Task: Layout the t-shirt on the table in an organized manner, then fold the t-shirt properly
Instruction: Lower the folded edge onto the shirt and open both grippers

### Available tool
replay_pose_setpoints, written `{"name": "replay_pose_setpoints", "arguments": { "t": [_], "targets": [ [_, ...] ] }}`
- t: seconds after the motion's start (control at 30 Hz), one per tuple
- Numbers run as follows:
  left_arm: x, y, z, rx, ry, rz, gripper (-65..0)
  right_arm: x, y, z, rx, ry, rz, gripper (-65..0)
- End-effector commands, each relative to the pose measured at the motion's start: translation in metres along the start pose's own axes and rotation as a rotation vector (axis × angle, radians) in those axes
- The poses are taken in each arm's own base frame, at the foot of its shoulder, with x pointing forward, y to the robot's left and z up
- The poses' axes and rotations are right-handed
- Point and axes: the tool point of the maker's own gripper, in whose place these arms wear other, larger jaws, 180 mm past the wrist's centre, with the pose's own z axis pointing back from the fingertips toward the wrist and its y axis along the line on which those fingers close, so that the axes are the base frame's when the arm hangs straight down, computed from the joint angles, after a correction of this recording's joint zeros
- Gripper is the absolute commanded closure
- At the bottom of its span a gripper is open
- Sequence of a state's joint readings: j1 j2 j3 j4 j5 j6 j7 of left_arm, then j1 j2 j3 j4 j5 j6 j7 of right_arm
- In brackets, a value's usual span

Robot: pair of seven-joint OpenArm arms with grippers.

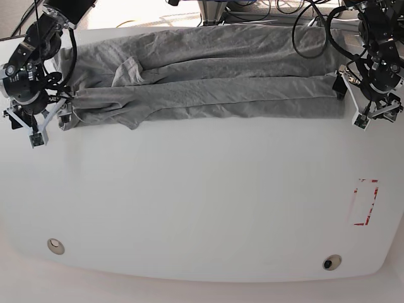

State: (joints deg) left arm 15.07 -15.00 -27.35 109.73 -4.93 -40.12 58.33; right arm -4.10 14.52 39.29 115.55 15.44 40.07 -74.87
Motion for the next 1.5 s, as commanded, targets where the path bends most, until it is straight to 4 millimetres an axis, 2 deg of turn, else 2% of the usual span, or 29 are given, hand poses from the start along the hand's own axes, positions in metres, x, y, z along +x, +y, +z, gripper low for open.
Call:
{"name": "replay_pose_setpoints", "arguments": {
  "t": [0.0,0.1,0.2,0.3,0.37,0.5,0.57,0.8,0.93,1.03,1.2,1.33,1.47],
  "targets": [
    [0.010,0.006,0.004,0.019,-0.035,-0.002,-55.3,0.011,0.007,-0.002,0.025,-0.043,-0.018,-48.2],
    [0.010,0.006,0.004,0.019,-0.035,-0.002,-55.3,0.010,0.020,-0.010,0.069,-0.040,-0.038,-47.9],
    [0.010,0.006,0.004,0.019,-0.035,-0.002,-55.3,0.004,0.035,-0.022,0.122,-0.041,-0.083,-43.1],
    [0.010,0.005,0.004,0.018,-0.035,-0.001,-55.3,-0.006,0.047,-0.035,0.171,-0.033,-0.127,-32.0],
    [0.010,0.005,0.004,0.018,-0.035,-0.001,-55.3,-0.021,0.052,-0.040,0.192,0.006,-0.139,-24.1],
    [0.010,0.005,0.004,0.018,-0.035,-0.001,-55.3,-0.034,0.055,-0.037,0.194,0.033,-0.134,-11.7],
    [0.010,0.005,0.004,0.018,-0.035,-0.001,-55.3,-0.042,0.056,-0.032,0.189,0.048,-0.121,-7.6],
    [0.010,0.005,0.004,0.018,-0.035,-0.001,-55.3,-0.062,0.059,-0.004,0.152,0.076,-0.041,-8.7],
    [0.012,0.002,0.003,0.010,-0.037,-0.008,-55.3,-0.072,0.060,0.003,0.154,0.094,-0.032,-8.7],
    [0.014,-0.001,0.003,0.004,-0.042,-0.019,-54.2,-0.069,0.055,0.005,0.159,0.082,-0.019,-8.4],
    [0.025,0.002,0.012,0.029,-0.073,-0.039,-47.2,-0.061,0.048,0.009,0.171,0.040,-0.036,-8.4],
    [0.027,0.002,0.013,0.030,-0.078,-0.042,-40.8,-0.040,0.043,0.010,0.184,-0.028,-0.073,-8.6],
    [0.026,0.000,0.013,0.027,-0.076,-0.040,-37.5,-0.029,0.039,0.008,0.178,-0.046,-0.075,-8.6]
  ]
}}
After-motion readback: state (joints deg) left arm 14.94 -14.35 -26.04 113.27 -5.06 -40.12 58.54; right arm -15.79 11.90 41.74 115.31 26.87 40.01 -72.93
